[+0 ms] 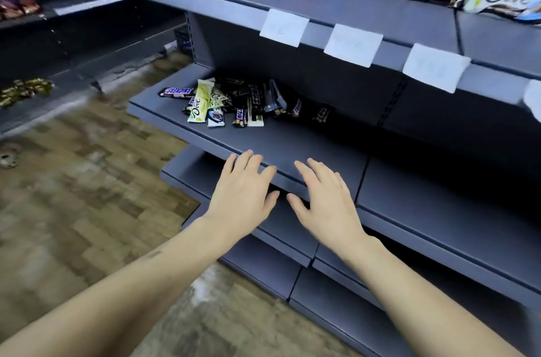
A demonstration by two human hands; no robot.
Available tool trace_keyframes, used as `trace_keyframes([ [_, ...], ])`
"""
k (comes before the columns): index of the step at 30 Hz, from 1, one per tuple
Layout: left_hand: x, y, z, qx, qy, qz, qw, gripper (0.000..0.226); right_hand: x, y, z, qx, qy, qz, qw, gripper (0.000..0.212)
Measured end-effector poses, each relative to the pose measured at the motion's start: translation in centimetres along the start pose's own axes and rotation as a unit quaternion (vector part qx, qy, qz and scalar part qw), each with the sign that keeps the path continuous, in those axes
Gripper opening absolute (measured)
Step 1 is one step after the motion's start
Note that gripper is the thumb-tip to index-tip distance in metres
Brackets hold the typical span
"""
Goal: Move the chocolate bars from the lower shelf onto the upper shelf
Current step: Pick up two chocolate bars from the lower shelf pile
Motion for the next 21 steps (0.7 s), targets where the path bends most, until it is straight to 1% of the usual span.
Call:
trace_keyframes([
  [3, -1.5, -1.3, 1.9, 0.01, 0.006, -0.017, 1.0, 0.044, -1.6, 0.1, 2.7, 0.0, -0.005, 0.001, 1.0, 0.061],
  [9, -6.1, -4.6, 5.6, 0.019, -0.012, -0.046, 0.999, 0.046, -5.5, 0.3, 8.7, -0.01, -0.005, 0.006, 1.0, 0.06],
  [14, -9.9, -7.9, 9.5, 0.041, -0.024, -0.08, 0.996, 0.051, -8.9, 0.7, 14.4, -0.023, -0.014, 0.052, 0.998, 0.055],
  [15, -10.7, -8.7, 10.5, 0.054, -0.024, -0.092, 0.994, 0.053, -9.6, 0.5, 15.5, -0.023, -0.013, 0.046, 0.999, 0.053],
  [17, -11.8, -10.1, 12.4, 0.072, -0.025, -0.106, 0.991, 0.06, -10.7, 0.1, 17.7, -0.017, -0.001, 0.0, 1.0, 0.052],
  [19, -12.7, -11.1, 13.8, 0.087, -0.027, -0.112, 0.99, 0.069, -11.5, -0.6, 20.0, -0.01, 0.002, -0.037, 0.999, 0.055],
  [21, -13.3, -11.6, 14.9, 0.105, -0.024, -0.124, 0.986, 0.072, -12.1, -0.8, 22.0, -0.014, -0.001, -0.041, 0.999, 0.06],
])
Point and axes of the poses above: each hand's wrist, its own z-axis towards the middle knuckle, its own x-axis out of the back of the hand, y = z × x, the point moved 5 cm from there along z, towards the middle knuckle, and after that the axes turned 1 degree about z, right-handed, at the moved point
